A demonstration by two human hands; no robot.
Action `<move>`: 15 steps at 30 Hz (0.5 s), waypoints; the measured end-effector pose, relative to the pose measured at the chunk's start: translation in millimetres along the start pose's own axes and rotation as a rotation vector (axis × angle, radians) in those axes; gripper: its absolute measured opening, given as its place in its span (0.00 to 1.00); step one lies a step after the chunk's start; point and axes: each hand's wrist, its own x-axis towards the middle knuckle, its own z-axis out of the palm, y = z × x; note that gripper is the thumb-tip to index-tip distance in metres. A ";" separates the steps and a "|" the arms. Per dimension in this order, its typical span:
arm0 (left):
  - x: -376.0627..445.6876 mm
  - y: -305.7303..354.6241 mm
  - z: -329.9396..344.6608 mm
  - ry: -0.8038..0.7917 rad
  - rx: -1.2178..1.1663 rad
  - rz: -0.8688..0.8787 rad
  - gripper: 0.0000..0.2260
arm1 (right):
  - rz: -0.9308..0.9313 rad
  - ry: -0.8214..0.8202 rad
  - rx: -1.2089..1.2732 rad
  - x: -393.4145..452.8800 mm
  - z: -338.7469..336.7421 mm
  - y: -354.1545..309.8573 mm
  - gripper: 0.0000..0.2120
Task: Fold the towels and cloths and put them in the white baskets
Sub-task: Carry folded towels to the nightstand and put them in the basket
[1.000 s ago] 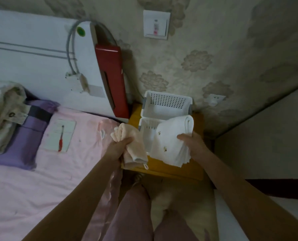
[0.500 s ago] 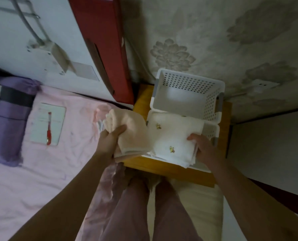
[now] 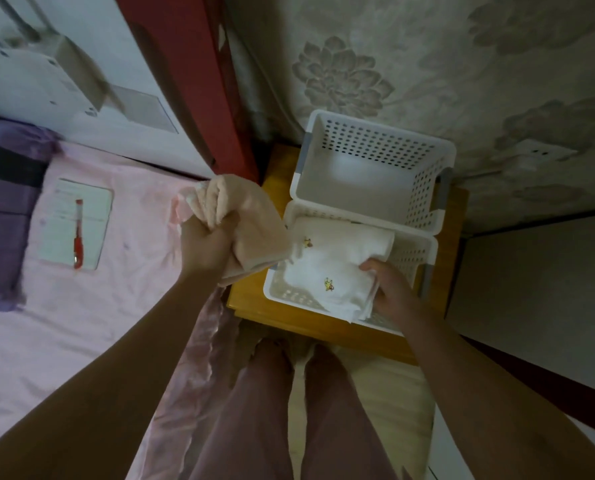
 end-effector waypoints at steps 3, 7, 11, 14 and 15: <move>-2.3 -9.9 16.8 -0.040 0.049 0.062 0.14 | -0.070 0.132 -0.183 29.5 -5.4 5.8 0.10; 1.3 -15.7 26.7 -0.026 0.073 0.083 0.14 | -0.230 0.320 -0.662 40.1 -6.6 5.1 0.07; 0.2 -19.7 28.2 -0.019 0.102 0.070 0.14 | -0.585 0.483 -1.166 22.5 -7.2 15.4 0.18; 1.2 -22.1 28.7 -0.026 0.125 0.072 0.12 | -1.251 0.451 -1.667 14.9 -14.8 9.9 0.27; 2.4 -22.3 29.4 -0.028 0.128 0.076 0.12 | -1.442 0.331 -1.776 21.4 -17.1 5.1 0.31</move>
